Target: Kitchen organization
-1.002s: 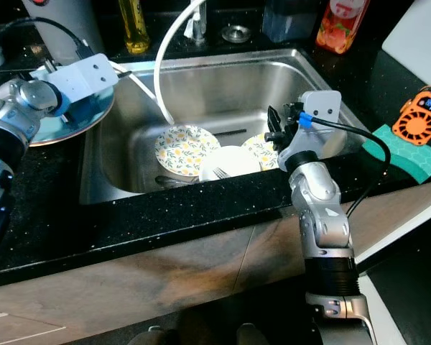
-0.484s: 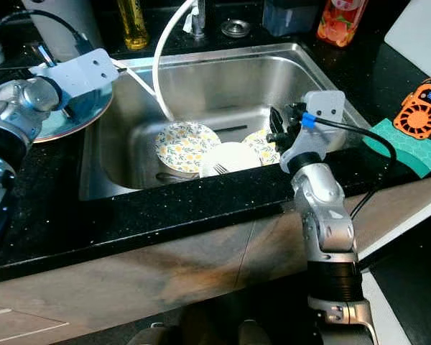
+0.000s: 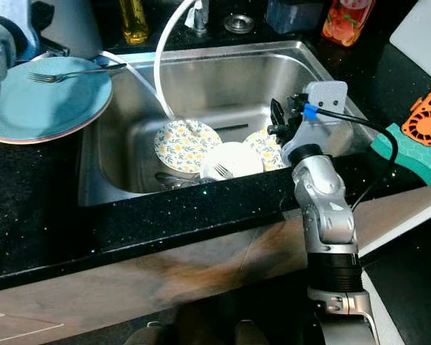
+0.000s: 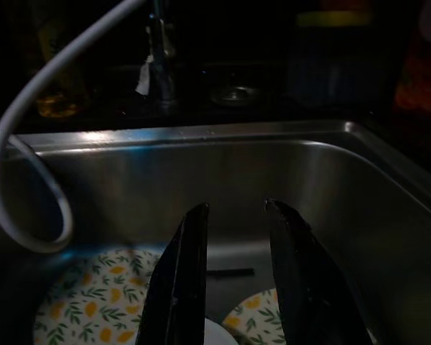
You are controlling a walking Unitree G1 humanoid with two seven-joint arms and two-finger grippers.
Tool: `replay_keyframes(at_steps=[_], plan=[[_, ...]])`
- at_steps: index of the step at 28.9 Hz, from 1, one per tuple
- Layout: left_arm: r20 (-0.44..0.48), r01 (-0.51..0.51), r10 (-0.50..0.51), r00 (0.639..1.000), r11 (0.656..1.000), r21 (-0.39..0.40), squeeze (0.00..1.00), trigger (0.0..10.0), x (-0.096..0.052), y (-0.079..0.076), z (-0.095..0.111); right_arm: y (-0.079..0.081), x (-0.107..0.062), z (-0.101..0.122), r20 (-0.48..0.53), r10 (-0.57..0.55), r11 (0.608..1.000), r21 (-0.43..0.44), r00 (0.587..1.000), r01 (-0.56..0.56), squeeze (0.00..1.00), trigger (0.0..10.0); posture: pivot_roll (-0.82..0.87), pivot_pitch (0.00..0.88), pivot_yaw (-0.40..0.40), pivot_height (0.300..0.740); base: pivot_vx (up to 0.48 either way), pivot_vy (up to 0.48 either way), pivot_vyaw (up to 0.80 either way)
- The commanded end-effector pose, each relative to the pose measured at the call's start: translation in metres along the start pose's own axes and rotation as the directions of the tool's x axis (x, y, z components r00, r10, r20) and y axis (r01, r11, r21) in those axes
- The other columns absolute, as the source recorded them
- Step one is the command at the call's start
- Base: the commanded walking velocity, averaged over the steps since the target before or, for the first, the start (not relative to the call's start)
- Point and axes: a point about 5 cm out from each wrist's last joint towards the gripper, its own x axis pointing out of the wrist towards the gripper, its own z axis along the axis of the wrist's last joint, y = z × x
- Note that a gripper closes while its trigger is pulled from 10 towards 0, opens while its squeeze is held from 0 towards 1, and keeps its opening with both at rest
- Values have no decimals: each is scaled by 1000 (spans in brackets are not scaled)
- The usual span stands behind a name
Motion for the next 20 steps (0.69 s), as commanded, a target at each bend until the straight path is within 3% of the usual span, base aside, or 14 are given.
replay_keyframes(at_steps=[1,2,3,4,5,7,8,11,12,15,17,18,19,20], plan=[[-72,-77,70,995,993,-93,0,10000,-7,16,-21,1,-3,2,23,13,1000,11,1000,-13,0,10000,106,85,-26,740,0,0,0],[-72,-77,70,995,993,-93,0,10000,-7,16,-21,1,-3,2,23,13,1000,11,1000,-13,0,10000,106,85,-26,740,0,0,0],[-135,-204,184,974,967,-154,0,10000,-16,31,-41,5,-2,1,29,35,999,21,999,-36,0,10000,113,74,-36,740,0,0,0],[-165,-294,268,949,943,-156,0,10000,-22,42,-51,8,-1,1,32,47,999,26,998,-48,0,10000,116,72,-39,740,0,0,0],[-165,-294,268,949,943,-156,0,10000,-22,42,-51,8,-1,1,32,47,999,26,998,-48,0,10000,116,72,-39,740,0,0,0],[-201,-464,441,875,881,-87,0,10000,-36,65,-63,12,0,1,36,67,997,30,997,-68,0,10000,121,69,-43,740,0,0,0],[-201,-464,441,875,881,-87,0,10000,-36,65,-63,12,0,1,36,67,997,30,997,-68,0,10000,121,69,-43,740,0,0,0],[-258,-638,611,748,770,-27,0,10000,-63,100,-78,13,2,0,34,77,997,29,996,-78,0,10000,139,61,-50,740,0,0,0],[-258,-638,611,748,770,-27,0,10000,-63,100,-78,13,2,0,34,77,997,29,996,-78,0,10000,139,61,-50,740,0,0,0],[-355,-729,673,649,684,-37,0,10000,-85,119,-97,12,3,-2,30,77,997,28,997,-78,0,10000,148,58,-47,740,0,0,0],[-395,-748,690,606,663,10,0,10000,-96,124,-108,11,3,-4,29,77,997,27,997,-78,0,10000,152,57,-43,740,0,0,0],[-395,-748,690,606,663,10,0,10000,-96,124,-108,11,3,-4,29,77,997,27,997,-78,0,10000,152,57,-43,740,0,0,0],[-407,-742,683,607,671,19,1000,10000,-100,126,-112,10,3,-4,28,75,997,27,997,-76,0,10000,153,57,-39,740,0,0,0],[-418,-734,673,610,679,20,1000,10000,-102,127,-114,10,3,-5,27,72,997,26,997,-73,0,10000,155,58,-37,740,0,0,0]])
